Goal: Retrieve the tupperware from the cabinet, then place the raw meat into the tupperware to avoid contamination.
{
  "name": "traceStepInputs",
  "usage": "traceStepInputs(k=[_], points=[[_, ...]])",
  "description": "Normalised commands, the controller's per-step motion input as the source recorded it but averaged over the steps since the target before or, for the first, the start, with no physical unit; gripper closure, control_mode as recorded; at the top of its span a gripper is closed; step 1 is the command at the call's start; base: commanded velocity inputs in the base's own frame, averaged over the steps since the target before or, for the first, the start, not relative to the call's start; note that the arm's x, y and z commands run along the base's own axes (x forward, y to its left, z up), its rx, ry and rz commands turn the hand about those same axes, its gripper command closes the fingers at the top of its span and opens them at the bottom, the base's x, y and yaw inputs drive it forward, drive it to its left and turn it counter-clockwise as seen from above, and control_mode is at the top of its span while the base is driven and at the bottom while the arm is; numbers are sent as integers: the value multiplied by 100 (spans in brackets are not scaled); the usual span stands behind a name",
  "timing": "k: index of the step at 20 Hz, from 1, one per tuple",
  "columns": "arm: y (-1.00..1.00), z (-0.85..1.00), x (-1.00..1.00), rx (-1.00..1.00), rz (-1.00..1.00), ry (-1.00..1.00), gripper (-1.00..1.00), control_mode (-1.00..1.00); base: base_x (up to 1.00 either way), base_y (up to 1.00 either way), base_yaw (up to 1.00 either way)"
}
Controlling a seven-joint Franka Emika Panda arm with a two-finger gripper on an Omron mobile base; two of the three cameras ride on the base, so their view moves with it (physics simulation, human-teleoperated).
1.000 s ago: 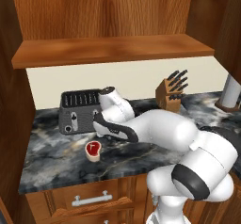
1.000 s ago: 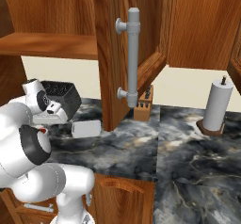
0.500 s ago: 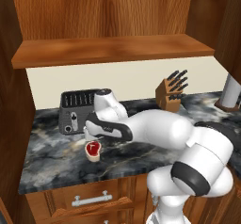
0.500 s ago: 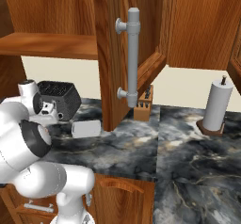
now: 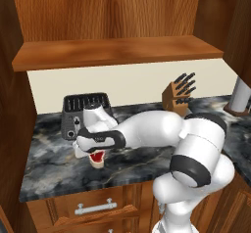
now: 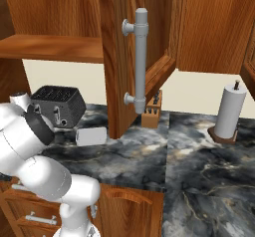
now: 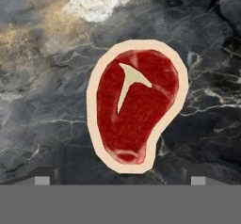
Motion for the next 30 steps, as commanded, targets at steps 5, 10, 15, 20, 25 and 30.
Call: traceStepInputs(k=[5,10,15,20,25,30], points=[[0,-4,-2,0,-1,4,-100,-100,0,0,0],[-2,-8,-1,-1,0,6,-100,-100,0,0,0],[-2,-20,-3,-6,1,1,-100,-100,0,0,0],[0,-20,-4,-6,3,0,-100,-100,0,0,0],[0,-11,0,0,5,0,-100,-100,0,0,0],[-3,-11,0,0,3,0,-100,-100,0,0,0]])
